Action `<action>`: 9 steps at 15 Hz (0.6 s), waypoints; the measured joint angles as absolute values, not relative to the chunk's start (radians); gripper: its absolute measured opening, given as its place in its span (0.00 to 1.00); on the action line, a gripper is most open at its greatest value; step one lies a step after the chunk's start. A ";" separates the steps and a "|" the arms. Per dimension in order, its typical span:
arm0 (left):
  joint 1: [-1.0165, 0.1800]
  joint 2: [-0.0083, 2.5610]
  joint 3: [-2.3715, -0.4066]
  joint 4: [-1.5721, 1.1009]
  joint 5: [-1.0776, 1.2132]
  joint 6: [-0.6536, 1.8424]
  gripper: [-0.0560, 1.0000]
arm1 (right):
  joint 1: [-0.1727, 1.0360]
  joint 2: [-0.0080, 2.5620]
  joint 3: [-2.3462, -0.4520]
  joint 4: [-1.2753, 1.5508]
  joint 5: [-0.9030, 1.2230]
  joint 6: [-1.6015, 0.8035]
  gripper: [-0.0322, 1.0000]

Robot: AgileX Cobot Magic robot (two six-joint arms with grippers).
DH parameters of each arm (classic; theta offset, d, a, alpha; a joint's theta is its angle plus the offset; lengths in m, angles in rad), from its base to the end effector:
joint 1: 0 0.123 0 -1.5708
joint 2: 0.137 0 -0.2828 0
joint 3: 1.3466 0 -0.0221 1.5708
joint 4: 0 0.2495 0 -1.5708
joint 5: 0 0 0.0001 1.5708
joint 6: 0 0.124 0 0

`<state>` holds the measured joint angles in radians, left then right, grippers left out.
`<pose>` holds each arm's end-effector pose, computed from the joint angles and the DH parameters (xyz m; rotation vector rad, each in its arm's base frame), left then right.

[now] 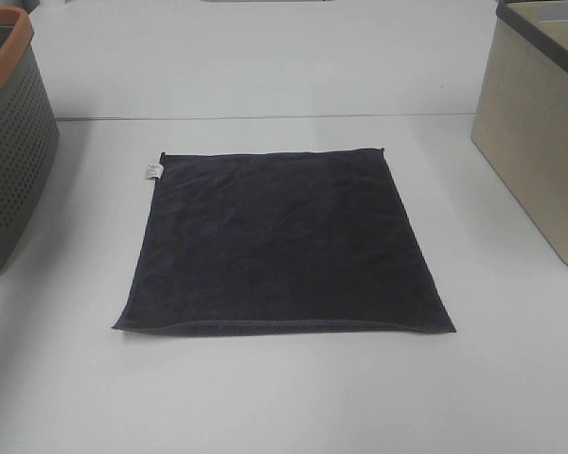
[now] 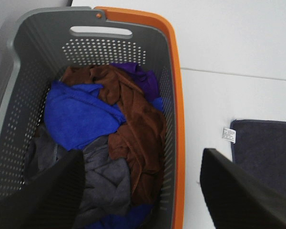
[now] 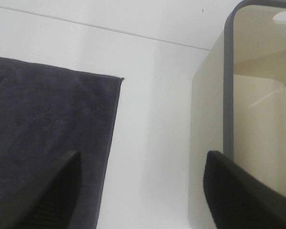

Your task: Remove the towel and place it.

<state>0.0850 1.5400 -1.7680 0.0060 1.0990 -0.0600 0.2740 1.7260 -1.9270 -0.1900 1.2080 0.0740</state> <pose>0.3468 0.0302 0.4150 -0.1700 2.3485 0.0198 0.3803 0.0841 0.3892 -0.2555 2.4538 -0.1001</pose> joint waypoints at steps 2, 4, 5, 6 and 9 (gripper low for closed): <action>0.114 1.540 -1.788 0.006 1.179 -0.044 0.66 | 0.274 1.726 -1.953 -0.190 1.211 0.050 0.72; 0.117 1.538 -1.789 0.011 1.213 -0.013 0.66 | 0.274 1.715 -1.953 -0.189 1.220 0.044 0.72; 0.117 1.527 -1.788 0.011 1.213 -0.013 0.66 | 0.274 1.700 -1.953 -0.187 1.221 0.044 0.72; 0.117 1.506 -1.786 0.011 1.213 -0.013 0.66 | 0.274 1.683 -1.951 -0.178 1.221 0.044 0.72; 0.117 1.374 -1.719 0.042 1.213 -0.013 0.66 | 0.274 1.575 -1.866 -0.152 1.220 0.044 0.72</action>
<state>0.1170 1.3740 -1.7190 0.0420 1.2130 -0.0130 0.2740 1.5750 -1.8660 -0.1520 1.2200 0.0440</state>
